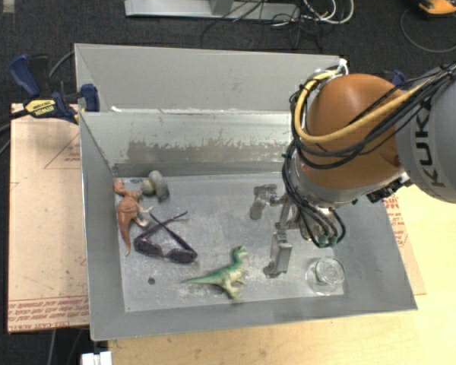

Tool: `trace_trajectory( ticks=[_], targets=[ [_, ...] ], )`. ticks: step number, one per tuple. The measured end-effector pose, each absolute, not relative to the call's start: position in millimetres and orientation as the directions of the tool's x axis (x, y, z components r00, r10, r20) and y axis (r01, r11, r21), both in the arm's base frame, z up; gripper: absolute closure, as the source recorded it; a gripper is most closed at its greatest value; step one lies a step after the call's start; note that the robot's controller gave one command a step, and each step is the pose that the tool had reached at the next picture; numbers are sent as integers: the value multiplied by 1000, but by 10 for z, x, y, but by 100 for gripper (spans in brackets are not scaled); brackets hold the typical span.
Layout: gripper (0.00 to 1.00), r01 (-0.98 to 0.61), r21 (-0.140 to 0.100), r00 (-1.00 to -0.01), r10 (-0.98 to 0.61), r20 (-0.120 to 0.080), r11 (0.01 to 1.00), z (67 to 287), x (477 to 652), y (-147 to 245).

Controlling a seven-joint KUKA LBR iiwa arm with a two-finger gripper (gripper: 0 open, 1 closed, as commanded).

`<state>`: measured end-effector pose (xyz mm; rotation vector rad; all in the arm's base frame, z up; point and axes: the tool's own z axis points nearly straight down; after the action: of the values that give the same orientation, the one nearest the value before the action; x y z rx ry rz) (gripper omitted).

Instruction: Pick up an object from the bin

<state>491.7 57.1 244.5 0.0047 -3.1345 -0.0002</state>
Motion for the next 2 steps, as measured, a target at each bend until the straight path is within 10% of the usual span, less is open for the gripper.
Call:
trace_trajectory(
  ticks=[1,2],
  targets=[
    [0,0,1,-1000,0,1,1000,2485,4923,565],
    [0,-86,2,-996,-86,1,996,1488,4948,945]
  ],
)
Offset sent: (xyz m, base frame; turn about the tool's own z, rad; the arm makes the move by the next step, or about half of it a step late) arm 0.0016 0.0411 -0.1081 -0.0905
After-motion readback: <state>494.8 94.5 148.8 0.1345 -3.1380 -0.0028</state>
